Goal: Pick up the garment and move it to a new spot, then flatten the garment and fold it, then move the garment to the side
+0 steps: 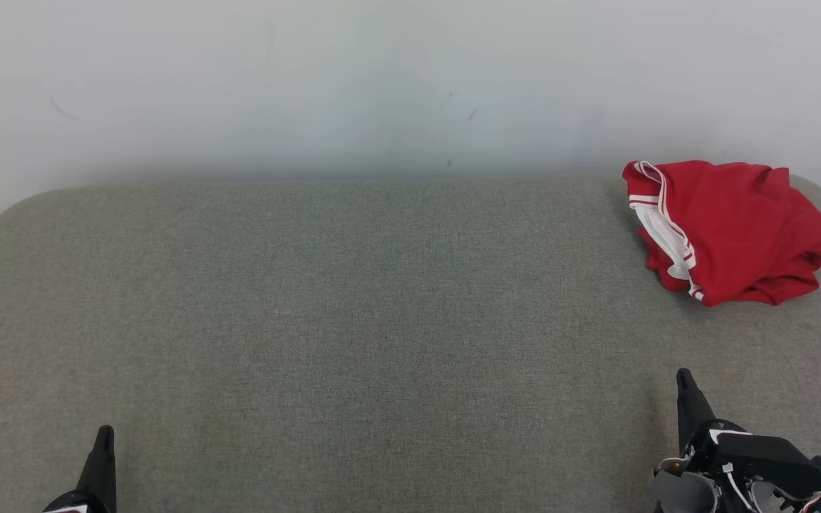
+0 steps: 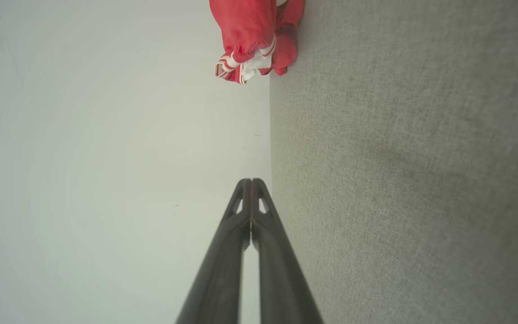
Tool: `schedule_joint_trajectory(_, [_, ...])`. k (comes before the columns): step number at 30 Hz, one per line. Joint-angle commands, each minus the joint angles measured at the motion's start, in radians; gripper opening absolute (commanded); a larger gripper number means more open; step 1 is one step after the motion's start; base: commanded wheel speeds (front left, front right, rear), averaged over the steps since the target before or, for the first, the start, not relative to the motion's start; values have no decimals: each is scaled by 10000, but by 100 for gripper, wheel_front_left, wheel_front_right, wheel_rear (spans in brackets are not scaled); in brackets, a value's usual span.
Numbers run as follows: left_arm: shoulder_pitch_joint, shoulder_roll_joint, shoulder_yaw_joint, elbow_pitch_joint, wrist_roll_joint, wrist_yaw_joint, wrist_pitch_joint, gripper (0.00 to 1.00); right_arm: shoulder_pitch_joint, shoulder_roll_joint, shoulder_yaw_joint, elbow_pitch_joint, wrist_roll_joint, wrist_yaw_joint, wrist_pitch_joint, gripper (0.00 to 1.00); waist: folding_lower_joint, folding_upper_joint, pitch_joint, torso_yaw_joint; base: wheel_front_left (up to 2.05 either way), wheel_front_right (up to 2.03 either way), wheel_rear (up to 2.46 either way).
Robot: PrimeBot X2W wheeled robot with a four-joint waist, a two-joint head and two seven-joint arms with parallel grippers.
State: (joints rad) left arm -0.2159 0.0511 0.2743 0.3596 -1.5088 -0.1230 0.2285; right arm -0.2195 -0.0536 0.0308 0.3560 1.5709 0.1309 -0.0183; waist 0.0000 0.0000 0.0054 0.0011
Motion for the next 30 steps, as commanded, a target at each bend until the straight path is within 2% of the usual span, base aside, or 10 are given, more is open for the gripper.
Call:
schedule_joint_trajectory(1, [-131, 10, 50, 42, -169, -80, 63, 0, -110, 33, -11, 18, 187, -3, 20, 0, 0, 0, 3, -1, 0, 0, 0])
schedule_joint_trajectory(7, [-182, -9, 135, 98, -591, -97, 222, 0, -162, 52, -34, 80, 651, -3, 87, 0, 0, 0, 34, -10, 0, 0, 0])
schedule_joint_trajectory(30, [-178, -7, 127, 89, -554, -97, 224, 0, -144, 47, -12, 78, 642, -3, 65, 0, 0, 0, 34, -10, 0, 0, 0])
